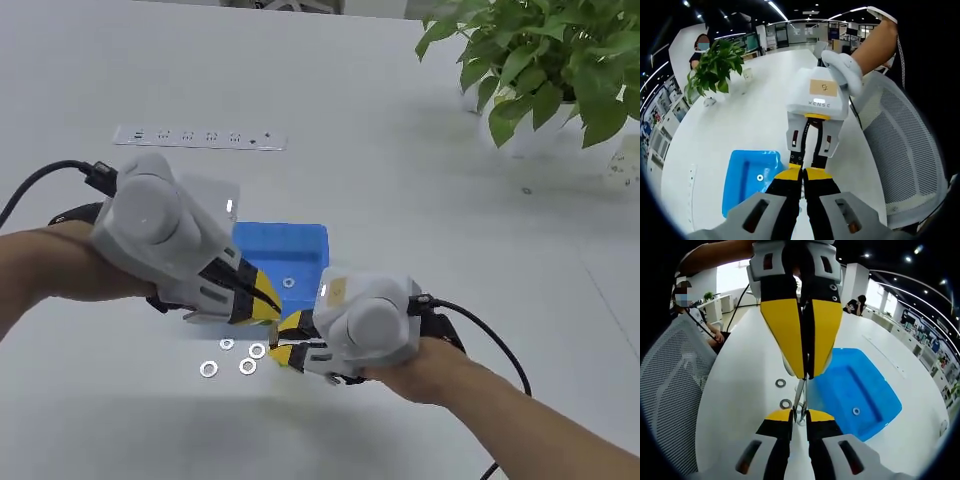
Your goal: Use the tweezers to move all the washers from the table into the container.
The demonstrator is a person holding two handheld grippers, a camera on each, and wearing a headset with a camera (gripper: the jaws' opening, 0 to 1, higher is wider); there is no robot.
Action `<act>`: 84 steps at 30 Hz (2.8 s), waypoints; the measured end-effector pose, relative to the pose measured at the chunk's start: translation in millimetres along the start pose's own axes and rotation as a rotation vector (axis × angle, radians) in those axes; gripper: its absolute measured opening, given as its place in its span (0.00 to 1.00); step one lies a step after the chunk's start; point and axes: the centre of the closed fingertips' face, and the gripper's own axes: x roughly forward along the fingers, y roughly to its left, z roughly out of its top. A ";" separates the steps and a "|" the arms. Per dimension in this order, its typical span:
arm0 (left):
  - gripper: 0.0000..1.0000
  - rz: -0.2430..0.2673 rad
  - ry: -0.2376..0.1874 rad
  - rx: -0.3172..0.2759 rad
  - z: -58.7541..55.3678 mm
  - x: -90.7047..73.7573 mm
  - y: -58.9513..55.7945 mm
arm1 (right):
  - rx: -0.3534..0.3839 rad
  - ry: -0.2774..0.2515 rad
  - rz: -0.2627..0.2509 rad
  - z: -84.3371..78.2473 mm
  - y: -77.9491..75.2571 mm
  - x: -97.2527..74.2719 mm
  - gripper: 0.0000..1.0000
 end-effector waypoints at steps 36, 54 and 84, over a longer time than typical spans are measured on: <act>0.05 -0.002 -0.006 0.008 20.9 -21.3 3.3 | 0.002 -0.017 -0.015 23.3 -6.8 -16.4 0.11; 0.05 0.027 -0.023 0.032 36.6 -37.3 22.1 | -0.028 -0.028 -0.024 41.9 -29.2 -28.4 0.11; 0.05 0.069 -0.002 0.023 24.9 -28.1 64.3 | -0.010 -0.021 -0.041 36.3 -72.1 -10.4 0.11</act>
